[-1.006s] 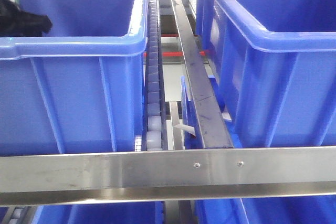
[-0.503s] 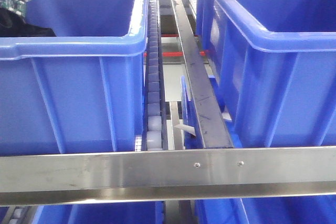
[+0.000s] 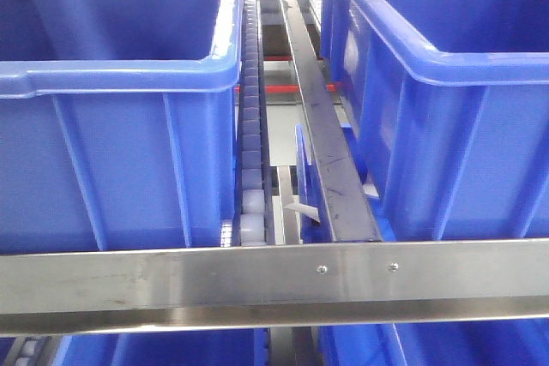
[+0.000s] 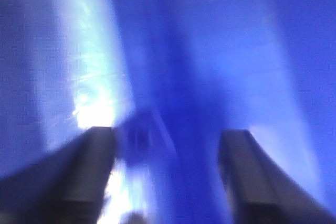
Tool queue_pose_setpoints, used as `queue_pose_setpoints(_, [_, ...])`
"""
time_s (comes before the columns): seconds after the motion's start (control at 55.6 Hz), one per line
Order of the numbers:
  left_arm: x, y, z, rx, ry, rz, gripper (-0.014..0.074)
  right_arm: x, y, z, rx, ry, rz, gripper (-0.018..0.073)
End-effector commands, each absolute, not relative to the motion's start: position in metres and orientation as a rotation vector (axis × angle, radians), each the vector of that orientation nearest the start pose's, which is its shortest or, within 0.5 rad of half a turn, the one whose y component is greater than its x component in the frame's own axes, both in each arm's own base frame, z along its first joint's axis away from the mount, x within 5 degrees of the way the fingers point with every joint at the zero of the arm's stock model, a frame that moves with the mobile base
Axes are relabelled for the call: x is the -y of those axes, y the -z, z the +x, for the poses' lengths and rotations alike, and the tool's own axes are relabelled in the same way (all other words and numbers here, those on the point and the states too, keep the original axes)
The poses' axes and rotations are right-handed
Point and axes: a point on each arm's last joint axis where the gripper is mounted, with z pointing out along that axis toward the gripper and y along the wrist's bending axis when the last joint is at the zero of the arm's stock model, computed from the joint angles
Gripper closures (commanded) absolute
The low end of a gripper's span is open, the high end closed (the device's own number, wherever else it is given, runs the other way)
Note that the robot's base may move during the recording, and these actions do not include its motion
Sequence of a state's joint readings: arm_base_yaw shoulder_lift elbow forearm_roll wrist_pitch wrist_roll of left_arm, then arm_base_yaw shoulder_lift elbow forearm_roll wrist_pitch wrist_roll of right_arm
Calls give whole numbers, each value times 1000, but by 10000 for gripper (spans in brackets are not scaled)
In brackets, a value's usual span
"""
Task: Pick and sort blue part to right shelf
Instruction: 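Lower the left gripper into the bin below it and open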
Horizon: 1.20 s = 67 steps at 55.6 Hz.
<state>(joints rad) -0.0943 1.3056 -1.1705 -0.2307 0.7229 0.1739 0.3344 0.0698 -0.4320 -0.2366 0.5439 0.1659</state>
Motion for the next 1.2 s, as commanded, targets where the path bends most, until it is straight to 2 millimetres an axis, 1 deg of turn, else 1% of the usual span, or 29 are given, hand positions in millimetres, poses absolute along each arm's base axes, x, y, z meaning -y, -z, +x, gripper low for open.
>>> queue_pose_setpoints(0.0, [36,-380,242,-2139,219,159,304,1,-318,29,-1543,-119,-227,427])
queue_pose_setpoints(0.108, [31,-379,202,-2047,211,144,377,1,-318,29,-1543,-119,-227,427])
queue_pose_setpoints(0.144, [29,-376,190,-2022,208,139,396,1,-318,29,-1543,-119,-227,427])
queue_pose_setpoints(0.162, [29,-377,185,-2006,209,137,408,1,-318,29,-1543,-119,-227,427])
queue_pose_setpoints(0.18, [28,-374,178,-1997,207,136,416,1,-318,29,-1543,-119,-227,427])
queue_pose_setpoints(0.234, [26,-371,157,-1949,205,132,449,1,-318,29,-1543,-119,-227,427])
queue_pose_setpoints(0.27, [25,-368,147,-1927,203,130,468,1,-318,29,-1544,-118,-227,427])
queue_pose_setpoints(0.341, [22,-362,123,-1873,203,125,472,1,-318,29,-1544,-118,-227,427])
queue_pose_setpoints(0.467, [19,-350,92,-1804,214,107,472,0,-323,31,-1563,-134,-215,427])
queue_pose_setpoints(0.539, [18,-346,77,-1772,229,92,472,0,-334,33,-1581,-145,-198,427])
queue_pose_setpoints(0.629, [15,-340,64,-1733,213,91,472,-3,-352,45,-1643,-164,-165,427])
queue_pose_setpoints(0.701, [13,-338,56,-1704,193,96,468,-8,-365,62,-1731,-152,-153,427])
queue_pose_setpoints(0.737, [12,-337,53,-1699,183,86,468,-10,-376,69,-1757,-144,-146,427])
queue_pose_setpoints(0.934, [5,-336,49,-1699,144,11,469,-28,-402,132,-1962,-84,-130,427])
queue_pose_setpoints(1.042, [5,-333,48,-1727,142,-1,469,-33,-407,169,-2080,-29,-100,427])
queue_pose_setpoints(1.114, [5,-332,48,-1744,140,-1,470,-30,-408,195,-2139,19,-47,427])
queue_pose_setpoints(1.186, [5,-331,48,-1753,140,-1,470,-23,-412,219,-2156,56,-8,427])
